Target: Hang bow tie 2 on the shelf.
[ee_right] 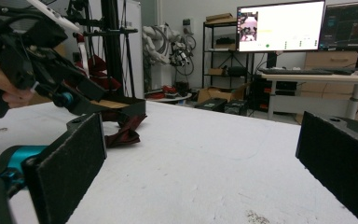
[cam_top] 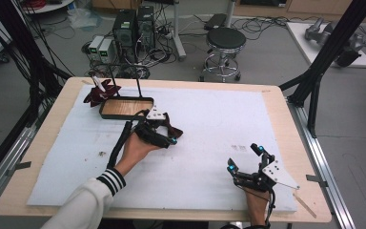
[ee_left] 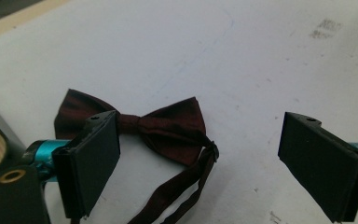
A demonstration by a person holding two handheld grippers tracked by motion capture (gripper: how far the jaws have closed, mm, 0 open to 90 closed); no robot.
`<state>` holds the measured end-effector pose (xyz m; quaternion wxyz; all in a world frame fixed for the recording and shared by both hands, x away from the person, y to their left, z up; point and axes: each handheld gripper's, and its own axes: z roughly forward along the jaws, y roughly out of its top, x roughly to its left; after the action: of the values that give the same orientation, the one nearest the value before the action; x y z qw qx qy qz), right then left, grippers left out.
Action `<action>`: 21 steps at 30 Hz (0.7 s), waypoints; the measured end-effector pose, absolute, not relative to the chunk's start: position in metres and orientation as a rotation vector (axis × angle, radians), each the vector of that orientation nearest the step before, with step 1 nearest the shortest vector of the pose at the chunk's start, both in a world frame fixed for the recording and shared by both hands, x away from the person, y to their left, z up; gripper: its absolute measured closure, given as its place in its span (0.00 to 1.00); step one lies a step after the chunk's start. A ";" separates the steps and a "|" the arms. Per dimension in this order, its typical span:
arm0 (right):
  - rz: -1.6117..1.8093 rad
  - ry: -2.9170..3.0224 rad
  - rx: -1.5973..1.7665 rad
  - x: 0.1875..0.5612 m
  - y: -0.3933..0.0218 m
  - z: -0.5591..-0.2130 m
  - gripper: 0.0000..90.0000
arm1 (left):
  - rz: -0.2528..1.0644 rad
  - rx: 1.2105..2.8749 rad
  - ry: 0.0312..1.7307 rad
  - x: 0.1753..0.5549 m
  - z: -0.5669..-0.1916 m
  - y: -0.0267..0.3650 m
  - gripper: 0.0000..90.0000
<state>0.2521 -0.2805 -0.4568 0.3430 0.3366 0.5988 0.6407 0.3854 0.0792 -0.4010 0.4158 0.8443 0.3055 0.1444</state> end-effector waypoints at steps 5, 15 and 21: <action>1.671 1.555 0.882 0.252 -0.281 -0.457 0.01 | 0.352 2.149 0.790 0.388 -0.408 0.073 0.15; 1.673 1.545 0.880 0.252 -0.281 -0.457 0.01 | 0.326 2.205 0.865 0.400 -0.427 0.064 0.18; 1.675 1.546 0.880 0.252 -0.282 -0.457 0.01 | 0.314 2.208 0.924 0.408 -0.436 0.061 0.19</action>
<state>0.2520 -0.2816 -0.4570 0.3421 0.3385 0.5946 0.6440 0.4078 0.0612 -0.4356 0.3561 0.8547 0.3576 0.1216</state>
